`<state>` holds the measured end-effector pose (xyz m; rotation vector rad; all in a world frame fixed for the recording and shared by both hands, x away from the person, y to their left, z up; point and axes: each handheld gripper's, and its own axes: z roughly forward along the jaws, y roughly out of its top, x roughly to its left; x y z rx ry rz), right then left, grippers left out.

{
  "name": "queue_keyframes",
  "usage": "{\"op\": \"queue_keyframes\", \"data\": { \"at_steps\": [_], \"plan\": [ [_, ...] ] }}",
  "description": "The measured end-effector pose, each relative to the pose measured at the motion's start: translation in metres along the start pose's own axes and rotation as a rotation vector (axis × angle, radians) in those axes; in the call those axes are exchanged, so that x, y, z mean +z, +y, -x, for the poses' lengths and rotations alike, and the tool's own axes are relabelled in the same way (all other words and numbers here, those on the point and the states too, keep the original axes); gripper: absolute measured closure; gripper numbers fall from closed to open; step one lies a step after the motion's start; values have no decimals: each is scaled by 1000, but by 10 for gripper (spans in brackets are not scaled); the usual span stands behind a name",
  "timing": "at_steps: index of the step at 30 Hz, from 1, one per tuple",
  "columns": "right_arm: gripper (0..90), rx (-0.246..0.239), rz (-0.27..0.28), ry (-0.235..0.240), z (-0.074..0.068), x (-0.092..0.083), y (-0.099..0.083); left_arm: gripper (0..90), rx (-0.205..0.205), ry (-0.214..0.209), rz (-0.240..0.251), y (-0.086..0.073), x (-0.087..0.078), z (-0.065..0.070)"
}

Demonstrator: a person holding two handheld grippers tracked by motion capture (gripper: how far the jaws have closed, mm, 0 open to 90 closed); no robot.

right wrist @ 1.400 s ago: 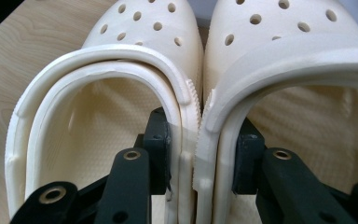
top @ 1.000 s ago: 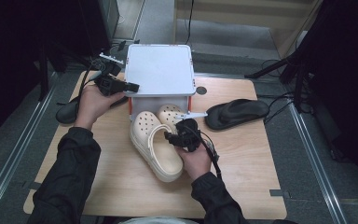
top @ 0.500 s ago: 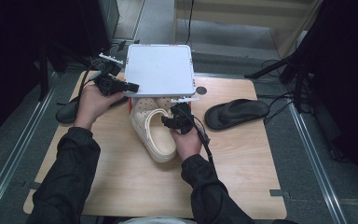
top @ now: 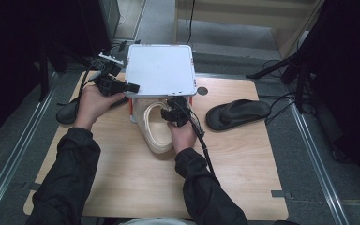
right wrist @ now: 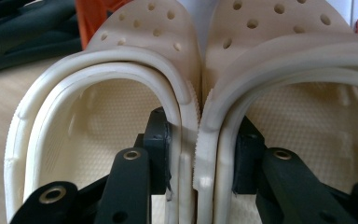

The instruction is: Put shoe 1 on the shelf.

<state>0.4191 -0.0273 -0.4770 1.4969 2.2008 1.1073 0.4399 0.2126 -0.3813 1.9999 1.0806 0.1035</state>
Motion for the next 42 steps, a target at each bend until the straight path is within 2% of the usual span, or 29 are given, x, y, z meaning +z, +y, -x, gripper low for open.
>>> {"op": "queue_keyframes", "data": {
  "at_steps": [3, 13, 15, 17, 21, 25, 27, 33, 42],
  "plan": [
    [655, 19, 17, -8, -1, 3, -1, 900, -1, -3, 1, 0, 0, -1],
    [586, -13, -3, 18, -3, 1, -3, 900, -2, -3, -2, 0, 0, 0],
    [529, -3, 5, 44, -2, -2, -4, 900, -2, -3, -1, 0, 0, -1],
    [516, 26, 5, 74, 0, -7, -3, 900, -2, -3, -1, 0, 0, -1],
    [519, 7, 5, 90, 3, -18, -5, 900, -2, -1, -2, 0, 0, 0],
    [543, -17, 12, 102, 5, -31, -8, 900, -3, -2, -2, 0, 0, 0],
    [561, -26, 12, 123, 6, -38, -11, 900, -4, -4, -2, 0, 0, -1],
    [613, -63, 11, 165, 0, -56, -25, 900, -5, -2, -2, 0, 0, 0],
    [754, -108, 7, 219, -5, -77, -47, 900, -6, -3, -2, 0, 0, -1]
  ]
}}
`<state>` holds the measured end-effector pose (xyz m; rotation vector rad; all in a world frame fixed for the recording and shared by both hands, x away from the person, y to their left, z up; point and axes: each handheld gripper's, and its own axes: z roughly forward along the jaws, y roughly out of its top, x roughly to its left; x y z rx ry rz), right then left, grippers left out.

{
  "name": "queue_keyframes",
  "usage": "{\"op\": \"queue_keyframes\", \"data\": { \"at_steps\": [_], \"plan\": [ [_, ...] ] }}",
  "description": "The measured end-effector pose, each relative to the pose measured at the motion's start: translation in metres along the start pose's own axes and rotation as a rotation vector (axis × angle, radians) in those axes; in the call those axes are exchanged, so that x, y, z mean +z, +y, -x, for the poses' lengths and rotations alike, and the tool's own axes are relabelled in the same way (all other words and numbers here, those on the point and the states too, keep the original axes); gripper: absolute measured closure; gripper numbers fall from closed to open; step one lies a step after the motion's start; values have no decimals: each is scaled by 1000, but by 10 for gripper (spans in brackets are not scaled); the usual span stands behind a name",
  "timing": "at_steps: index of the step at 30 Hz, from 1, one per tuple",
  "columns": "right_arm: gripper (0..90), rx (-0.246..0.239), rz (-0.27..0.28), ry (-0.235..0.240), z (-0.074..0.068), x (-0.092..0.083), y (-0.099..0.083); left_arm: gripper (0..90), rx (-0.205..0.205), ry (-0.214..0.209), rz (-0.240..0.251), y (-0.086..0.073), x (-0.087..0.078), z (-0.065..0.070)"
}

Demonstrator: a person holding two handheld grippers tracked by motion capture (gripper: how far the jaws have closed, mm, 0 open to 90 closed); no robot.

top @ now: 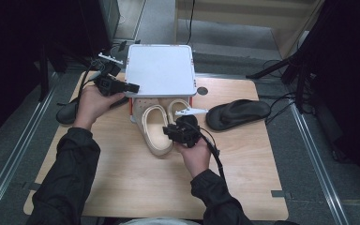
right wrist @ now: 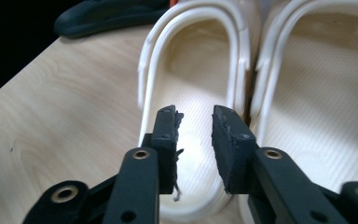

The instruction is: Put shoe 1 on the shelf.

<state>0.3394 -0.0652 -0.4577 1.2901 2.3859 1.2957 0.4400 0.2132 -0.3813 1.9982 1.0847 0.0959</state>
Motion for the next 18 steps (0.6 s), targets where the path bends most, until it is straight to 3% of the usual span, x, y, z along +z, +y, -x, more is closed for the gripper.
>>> {"op": "queue_keyframes", "data": {
  "at_steps": [8, 18],
  "plan": [
    [874, -30, -28, 45, -5, -8, -24, 900, 0, 0, 0, 0, 0, 0],
    [900, -25, -56, 88, -9, -3, -61, 900, 0, 0, -2, 0, 0, 0]
  ]
}}
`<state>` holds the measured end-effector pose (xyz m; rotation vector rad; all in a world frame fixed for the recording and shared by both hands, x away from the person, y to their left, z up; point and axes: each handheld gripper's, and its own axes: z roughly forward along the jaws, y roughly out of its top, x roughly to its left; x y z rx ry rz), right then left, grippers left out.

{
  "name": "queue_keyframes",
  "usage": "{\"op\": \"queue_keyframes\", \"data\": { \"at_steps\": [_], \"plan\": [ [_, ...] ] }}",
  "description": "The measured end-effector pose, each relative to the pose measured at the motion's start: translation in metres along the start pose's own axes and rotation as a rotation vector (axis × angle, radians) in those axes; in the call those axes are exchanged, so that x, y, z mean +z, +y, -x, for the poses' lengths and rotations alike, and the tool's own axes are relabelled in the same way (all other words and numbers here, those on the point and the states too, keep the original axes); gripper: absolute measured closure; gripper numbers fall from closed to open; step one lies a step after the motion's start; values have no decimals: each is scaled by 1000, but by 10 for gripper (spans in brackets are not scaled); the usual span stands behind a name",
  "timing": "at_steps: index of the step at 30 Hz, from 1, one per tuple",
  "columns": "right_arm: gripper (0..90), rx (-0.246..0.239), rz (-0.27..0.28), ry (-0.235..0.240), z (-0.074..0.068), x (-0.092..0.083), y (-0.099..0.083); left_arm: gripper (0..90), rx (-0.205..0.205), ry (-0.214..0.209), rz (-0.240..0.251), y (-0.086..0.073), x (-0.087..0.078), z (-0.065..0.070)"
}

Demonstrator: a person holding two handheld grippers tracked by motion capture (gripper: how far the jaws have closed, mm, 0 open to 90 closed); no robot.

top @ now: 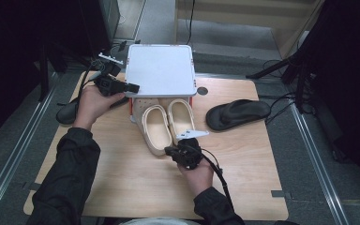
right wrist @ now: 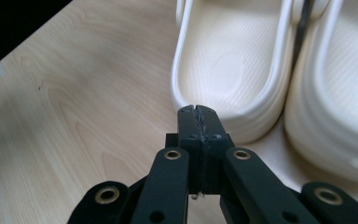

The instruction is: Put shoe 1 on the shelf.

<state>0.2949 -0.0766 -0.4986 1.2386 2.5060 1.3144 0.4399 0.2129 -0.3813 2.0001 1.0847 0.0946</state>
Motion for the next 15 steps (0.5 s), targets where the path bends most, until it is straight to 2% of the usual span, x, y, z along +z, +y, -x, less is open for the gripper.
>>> {"op": "queue_keyframes", "data": {
  "at_steps": [7, 15],
  "plan": [
    [900, -16, -22, -5, 2, 9, -13, 900, 1, 1, 0, 0, 0, 0],
    [900, -17, -36, -17, 5, 22, -10, 900, 1, 3, 0, 0, 0, 0]
  ]
}}
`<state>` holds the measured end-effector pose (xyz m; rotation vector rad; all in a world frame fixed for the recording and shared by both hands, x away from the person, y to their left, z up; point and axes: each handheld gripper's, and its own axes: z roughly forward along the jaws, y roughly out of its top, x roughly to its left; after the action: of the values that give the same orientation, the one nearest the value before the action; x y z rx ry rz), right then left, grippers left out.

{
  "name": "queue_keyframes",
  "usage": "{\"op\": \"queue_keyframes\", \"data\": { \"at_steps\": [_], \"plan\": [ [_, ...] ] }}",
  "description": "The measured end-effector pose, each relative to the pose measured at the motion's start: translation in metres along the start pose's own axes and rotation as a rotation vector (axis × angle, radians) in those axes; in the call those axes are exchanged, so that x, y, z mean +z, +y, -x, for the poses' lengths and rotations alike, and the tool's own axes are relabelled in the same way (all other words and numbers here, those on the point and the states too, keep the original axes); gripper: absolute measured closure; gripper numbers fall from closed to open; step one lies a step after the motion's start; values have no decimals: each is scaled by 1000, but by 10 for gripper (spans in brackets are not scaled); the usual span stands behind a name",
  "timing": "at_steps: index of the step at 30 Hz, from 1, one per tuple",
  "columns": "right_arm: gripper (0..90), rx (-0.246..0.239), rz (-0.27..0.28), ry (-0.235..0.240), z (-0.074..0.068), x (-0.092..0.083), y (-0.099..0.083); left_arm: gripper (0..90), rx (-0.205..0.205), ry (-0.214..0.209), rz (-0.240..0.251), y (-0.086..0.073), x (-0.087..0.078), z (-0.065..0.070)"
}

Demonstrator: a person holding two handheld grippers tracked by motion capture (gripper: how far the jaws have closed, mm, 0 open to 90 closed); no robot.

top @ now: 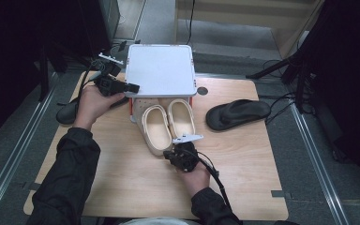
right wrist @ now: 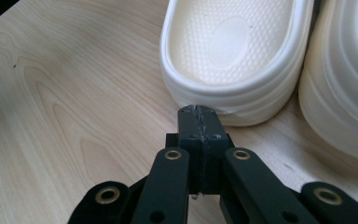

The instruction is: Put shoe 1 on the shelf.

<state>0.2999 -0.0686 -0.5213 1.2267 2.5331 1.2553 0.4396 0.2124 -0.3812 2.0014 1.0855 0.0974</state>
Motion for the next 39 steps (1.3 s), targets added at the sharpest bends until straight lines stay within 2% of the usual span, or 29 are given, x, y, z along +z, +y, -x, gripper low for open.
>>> {"op": "queue_keyframes", "data": {
  "at_steps": [10, 23, 38, 39],
  "plan": [
    [900, 1, 1, 5, -3, 4, 8, 900, -1, 0, 0, 0, 0, 0],
    [900, -3, 21, 4, -11, 15, 33, 900, -1, -1, -1, 0, 0, 0],
    [900, 7, 4, -6, -11, 41, 57, 900, -6, -1, 0, 0, 0, 0],
    [900, 15, 4, -20, -11, 43, 59, 900, -5, 0, -1, 0, 0, 0]
  ]
}}
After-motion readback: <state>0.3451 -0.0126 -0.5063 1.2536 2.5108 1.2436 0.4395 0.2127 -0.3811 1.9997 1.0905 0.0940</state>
